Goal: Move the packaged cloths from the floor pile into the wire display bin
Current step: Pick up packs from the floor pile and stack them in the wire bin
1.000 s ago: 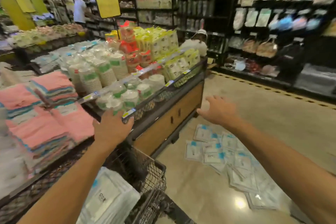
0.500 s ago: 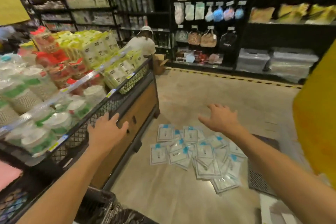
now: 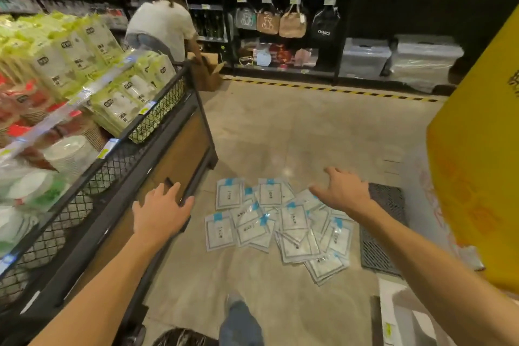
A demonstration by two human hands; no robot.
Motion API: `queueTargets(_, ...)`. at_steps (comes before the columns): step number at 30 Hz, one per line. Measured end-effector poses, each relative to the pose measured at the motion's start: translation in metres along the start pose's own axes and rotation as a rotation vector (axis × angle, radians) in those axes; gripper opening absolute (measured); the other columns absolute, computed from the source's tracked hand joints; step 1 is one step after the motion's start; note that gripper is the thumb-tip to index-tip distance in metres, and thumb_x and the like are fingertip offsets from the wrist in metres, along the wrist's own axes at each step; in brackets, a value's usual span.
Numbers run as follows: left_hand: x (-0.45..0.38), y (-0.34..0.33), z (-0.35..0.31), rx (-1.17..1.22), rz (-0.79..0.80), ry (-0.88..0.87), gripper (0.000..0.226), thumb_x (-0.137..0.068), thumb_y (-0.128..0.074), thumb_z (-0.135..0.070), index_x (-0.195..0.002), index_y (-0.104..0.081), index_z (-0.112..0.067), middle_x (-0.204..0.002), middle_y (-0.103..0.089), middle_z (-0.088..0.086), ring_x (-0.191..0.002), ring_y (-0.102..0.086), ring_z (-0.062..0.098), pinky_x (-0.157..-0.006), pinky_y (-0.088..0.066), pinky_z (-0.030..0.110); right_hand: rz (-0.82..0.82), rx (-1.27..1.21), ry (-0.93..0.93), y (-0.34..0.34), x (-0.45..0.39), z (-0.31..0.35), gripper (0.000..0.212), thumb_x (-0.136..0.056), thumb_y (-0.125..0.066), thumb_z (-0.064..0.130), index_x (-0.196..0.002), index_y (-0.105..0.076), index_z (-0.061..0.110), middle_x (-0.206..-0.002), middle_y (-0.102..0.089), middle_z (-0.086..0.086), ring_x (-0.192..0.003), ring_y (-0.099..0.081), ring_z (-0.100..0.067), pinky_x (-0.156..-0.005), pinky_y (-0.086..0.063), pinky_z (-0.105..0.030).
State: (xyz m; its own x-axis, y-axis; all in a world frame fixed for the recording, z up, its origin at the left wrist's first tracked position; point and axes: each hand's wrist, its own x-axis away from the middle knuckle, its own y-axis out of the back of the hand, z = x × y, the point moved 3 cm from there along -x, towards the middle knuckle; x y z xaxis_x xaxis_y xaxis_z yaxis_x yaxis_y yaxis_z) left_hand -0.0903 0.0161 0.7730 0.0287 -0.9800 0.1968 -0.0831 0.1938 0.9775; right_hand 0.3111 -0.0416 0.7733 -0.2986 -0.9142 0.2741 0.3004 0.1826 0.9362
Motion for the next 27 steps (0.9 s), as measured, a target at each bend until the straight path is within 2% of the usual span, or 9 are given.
queueTargets(4,-0.074,-0.032,-0.024,-0.035,0.098,-0.059,0.069,-0.099,-0.032,-0.066,-0.159,-0.03,-0.032,-0.167,-0.027,0.006,-0.151,-0.029,0.029,-0.121,-0.021,0.059,0.027,0.009,-0.097,-0.02,-0.035,-0.008,0.078,-0.095,-0.053,0.066,-0.156,-0.037,0.021,-0.155,-0.049,-0.008,-0.138,-0.047,-0.035,-0.11,-0.038,-0.054)
queueTargets(9,-0.156,-0.073,-0.059,-0.05,0.219,-0.18,0.066,-0.1,-0.033,-0.063,-0.157,-0.034,-0.029,-0.164,-0.033,0.005,-0.148,-0.033,0.029,-0.119,-0.023,0.058,0.107,-0.005,-0.302,-0.042,-0.071,-0.022,0.08,-0.091,-0.054,0.068,-0.155,-0.036,0.024,-0.156,-0.046,-0.006,-0.139,-0.044,-0.036,-0.112,-0.038,-0.057)
queueTargets(12,-0.2,-0.101,-0.082,-0.054,0.273,-0.251,0.067,-0.099,-0.033,-0.063,-0.157,-0.031,-0.03,-0.161,-0.038,0.004,-0.145,-0.038,0.03,-0.116,-0.029,0.056,0.134,-0.014,-0.412,-0.057,-0.092,-0.033,0.08,-0.091,-0.054,0.067,-0.155,-0.034,0.024,-0.155,-0.046,-0.006,-0.138,-0.045,-0.036,-0.11,-0.041,-0.055)
queueTargets(16,-0.244,-0.155,-0.117,-0.099,0.346,-0.312,0.068,-0.101,-0.032,-0.062,-0.161,-0.025,-0.03,-0.164,-0.033,0.004,-0.148,-0.034,0.028,-0.116,-0.032,0.05,0.202,-0.048,-0.488,-0.098,-0.126,-0.054,0.079,-0.093,-0.053,0.066,-0.154,-0.033,0.021,-0.154,-0.046,-0.008,-0.138,-0.046,-0.036,-0.107,-0.046,-0.052)
queueTargets(20,-0.281,-0.248,-0.153,-0.099,0.409,-0.329,0.067,-0.101,-0.035,-0.059,-0.161,-0.023,-0.031,-0.166,-0.03,0.002,-0.151,-0.03,0.024,-0.121,-0.028,0.047,0.247,-0.097,-0.525,-0.177,-0.178,-0.088,0.077,-0.092,-0.054,0.068,-0.151,-0.038,0.021,-0.15,-0.051,-0.005,-0.134,-0.049,-0.032,-0.101,-0.049,-0.046)
queueTargets(24,-0.315,-0.371,-0.187,-0.096,0.496,-0.324,0.068,-0.102,-0.036,-0.059,-0.162,-0.021,-0.032,-0.167,-0.026,0.0,-0.152,-0.028,0.023,-0.121,-0.027,0.045,0.311,-0.187,-0.551,-0.288,-0.242,-0.132,0.084,-0.091,-0.056,0.071,-0.156,-0.033,0.023,-0.154,-0.049,-0.005,-0.137,-0.048,-0.032,-0.106,-0.047,-0.046)
queueTargets(27,-0.343,-0.47,-0.211,-0.05,0.513,-0.306,0.067,-0.101,-0.042,-0.056,-0.16,-0.027,-0.029,-0.164,-0.034,0.002,-0.148,-0.034,0.025,-0.117,-0.032,0.046,0.338,-0.253,-0.576,-0.38,-0.293,-0.167,0.09,-0.088,-0.057,0.075,-0.157,-0.033,0.023,-0.155,-0.048,-0.006,-0.139,-0.047,-0.032,-0.109,-0.045,-0.047)
